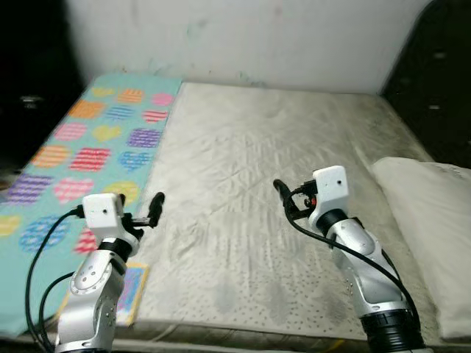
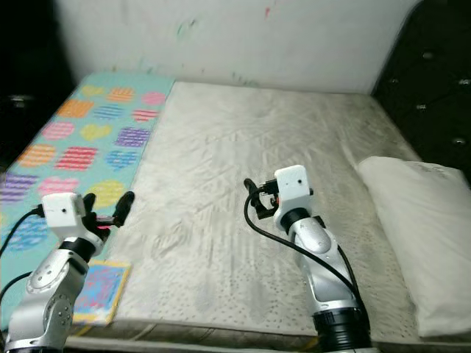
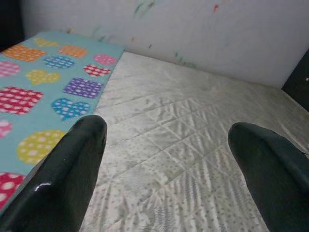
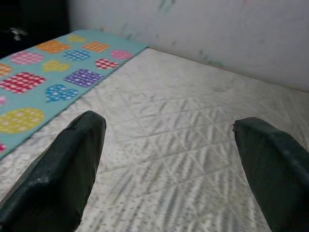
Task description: Clean up the room
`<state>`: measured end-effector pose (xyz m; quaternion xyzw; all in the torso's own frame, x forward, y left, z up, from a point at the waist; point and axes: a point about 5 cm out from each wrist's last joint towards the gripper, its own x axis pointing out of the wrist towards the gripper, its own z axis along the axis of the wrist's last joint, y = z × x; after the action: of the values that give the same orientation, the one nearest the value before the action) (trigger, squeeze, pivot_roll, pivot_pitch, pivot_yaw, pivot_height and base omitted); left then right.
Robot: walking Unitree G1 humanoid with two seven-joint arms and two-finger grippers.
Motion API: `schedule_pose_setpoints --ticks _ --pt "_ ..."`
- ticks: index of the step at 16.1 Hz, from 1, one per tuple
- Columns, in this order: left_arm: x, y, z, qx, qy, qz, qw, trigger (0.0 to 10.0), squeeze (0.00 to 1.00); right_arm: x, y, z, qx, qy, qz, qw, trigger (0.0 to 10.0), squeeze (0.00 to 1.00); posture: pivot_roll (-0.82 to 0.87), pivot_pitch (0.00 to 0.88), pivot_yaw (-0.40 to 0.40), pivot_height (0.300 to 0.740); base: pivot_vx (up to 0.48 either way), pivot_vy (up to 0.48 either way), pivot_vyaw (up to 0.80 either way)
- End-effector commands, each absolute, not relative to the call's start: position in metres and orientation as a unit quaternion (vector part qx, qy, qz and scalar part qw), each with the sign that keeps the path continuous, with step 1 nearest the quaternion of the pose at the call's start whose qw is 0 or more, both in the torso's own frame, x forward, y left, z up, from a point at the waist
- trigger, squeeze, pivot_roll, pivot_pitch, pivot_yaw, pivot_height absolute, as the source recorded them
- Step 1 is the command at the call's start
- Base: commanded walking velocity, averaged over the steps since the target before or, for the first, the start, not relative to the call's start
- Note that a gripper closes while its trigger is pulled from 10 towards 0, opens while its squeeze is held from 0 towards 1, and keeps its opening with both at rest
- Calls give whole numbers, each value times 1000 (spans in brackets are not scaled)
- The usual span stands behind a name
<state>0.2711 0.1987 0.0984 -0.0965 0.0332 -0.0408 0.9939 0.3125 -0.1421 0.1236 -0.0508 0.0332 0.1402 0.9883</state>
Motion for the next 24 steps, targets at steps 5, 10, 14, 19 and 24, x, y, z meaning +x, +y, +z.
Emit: schedule_pose_setpoints --ticks 5,10,14,19,24 --pt "271 199 99 -100 36 -41 993 10000 0 314 -145 127 -57 28 135 989 10000 0 -171 0 -41 740 0 458 0" --pt "272 199 98 -107 37 -39 993 10000 0 314 -146 127 -59 29 135 989 10000 0 -172 0 -43 740 0 458 0" --pt "272 199 99 -109 38 -39 993 10000 0 314 -146 126 -60 31 136 988 10000 0 -173 0 -43 740 0 459 0" --pt "273 199 98 -113 39 -38 992 10000 0 314 -144 125 -60 33 140 988 10000 0 -173 0 -43 740 0 459 0" --pt "273 197 101 -111 27 -41 993 10000 0 314 -142 122 -60 37 145 987 10000 0 -172 0 -43 740 0 239 0"
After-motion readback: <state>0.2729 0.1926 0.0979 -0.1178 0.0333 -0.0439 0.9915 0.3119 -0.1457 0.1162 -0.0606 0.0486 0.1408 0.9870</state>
